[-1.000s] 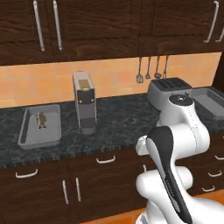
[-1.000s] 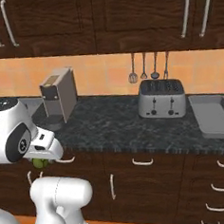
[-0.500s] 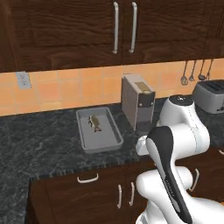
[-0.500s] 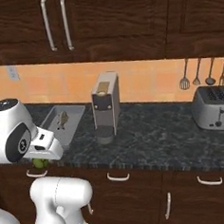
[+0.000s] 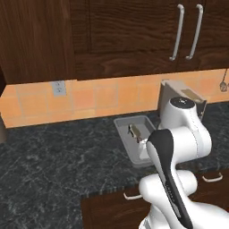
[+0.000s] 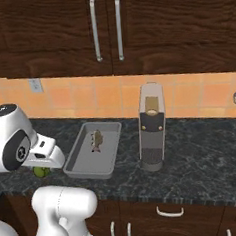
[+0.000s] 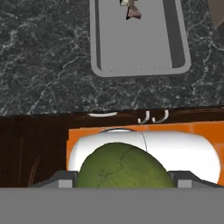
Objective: Place one lime and one fish in each tupperware on the nearby counter, to pack two identical lunches.
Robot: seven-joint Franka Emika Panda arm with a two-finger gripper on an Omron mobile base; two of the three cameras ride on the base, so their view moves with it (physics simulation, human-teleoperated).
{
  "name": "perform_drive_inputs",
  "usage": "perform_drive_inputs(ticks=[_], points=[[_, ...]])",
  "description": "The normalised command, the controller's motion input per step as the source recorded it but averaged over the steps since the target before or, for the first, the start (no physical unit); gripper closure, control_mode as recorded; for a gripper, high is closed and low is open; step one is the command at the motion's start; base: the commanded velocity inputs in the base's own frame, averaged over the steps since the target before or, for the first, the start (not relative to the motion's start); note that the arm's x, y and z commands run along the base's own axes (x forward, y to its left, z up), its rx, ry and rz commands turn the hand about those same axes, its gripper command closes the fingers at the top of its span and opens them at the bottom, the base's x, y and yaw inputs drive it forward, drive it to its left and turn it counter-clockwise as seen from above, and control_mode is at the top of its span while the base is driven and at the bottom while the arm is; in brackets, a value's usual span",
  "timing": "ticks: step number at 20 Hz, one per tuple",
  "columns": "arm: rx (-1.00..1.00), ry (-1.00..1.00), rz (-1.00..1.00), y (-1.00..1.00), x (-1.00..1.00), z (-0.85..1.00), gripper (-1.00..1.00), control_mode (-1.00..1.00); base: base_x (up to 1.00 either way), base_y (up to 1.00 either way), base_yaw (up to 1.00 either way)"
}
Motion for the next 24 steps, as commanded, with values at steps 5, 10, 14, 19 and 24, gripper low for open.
perform_drive_inputs(ticks=[5, 10, 14, 19, 24], points=[[0.0, 0.0, 0.0, 0.0, 0.22, 0.0, 1.0, -1.0, 0.15, 0.0, 0.0], [0.0, 0.0, 0.01, -0.09, 0.73, -0.09, 1.0, -1.0, 0.0, 0.0, 0.0], [0.0, 0.01, 0.0, -0.07, 1.0, -0.6, 1.0, -1.0, 0.0, 0.0, 0.0], [0.0, 0.06, 0.0, -0.26, 1.0, -0.66, 1.0, -1.0, 0.0, 0.0, 0.0], [0.0, 0.03, 0.0, -0.25, 1.0, -0.25, 1.0, -1.0, 0.0, 0.0, 0.0]])
